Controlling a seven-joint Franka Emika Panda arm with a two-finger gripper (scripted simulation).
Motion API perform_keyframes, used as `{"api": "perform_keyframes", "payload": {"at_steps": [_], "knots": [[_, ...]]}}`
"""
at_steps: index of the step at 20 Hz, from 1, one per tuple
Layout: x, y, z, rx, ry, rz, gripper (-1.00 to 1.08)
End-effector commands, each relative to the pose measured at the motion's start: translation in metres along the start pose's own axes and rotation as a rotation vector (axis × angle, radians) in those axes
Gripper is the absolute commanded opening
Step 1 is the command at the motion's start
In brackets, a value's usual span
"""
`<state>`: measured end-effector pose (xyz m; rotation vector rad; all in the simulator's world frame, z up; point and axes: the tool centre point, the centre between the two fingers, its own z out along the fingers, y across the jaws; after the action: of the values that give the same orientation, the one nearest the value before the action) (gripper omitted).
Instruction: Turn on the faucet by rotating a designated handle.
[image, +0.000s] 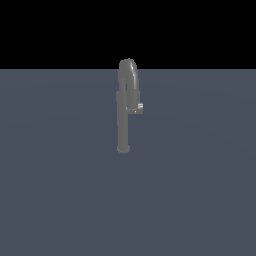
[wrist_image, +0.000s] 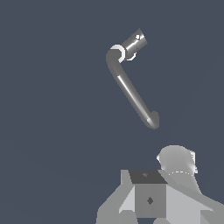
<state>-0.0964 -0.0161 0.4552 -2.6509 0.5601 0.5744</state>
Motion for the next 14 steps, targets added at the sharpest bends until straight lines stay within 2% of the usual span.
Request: {"api": "perform_keyframes", "payload": {"at_steps": [1, 14], "knots": [[0.015, -0.002, 0.002, 0.036, -0.045, 0.037, -1.00], [0.096, -0.003, 0.028, 0.235, -0.295, 0.241, -1.00]]}}
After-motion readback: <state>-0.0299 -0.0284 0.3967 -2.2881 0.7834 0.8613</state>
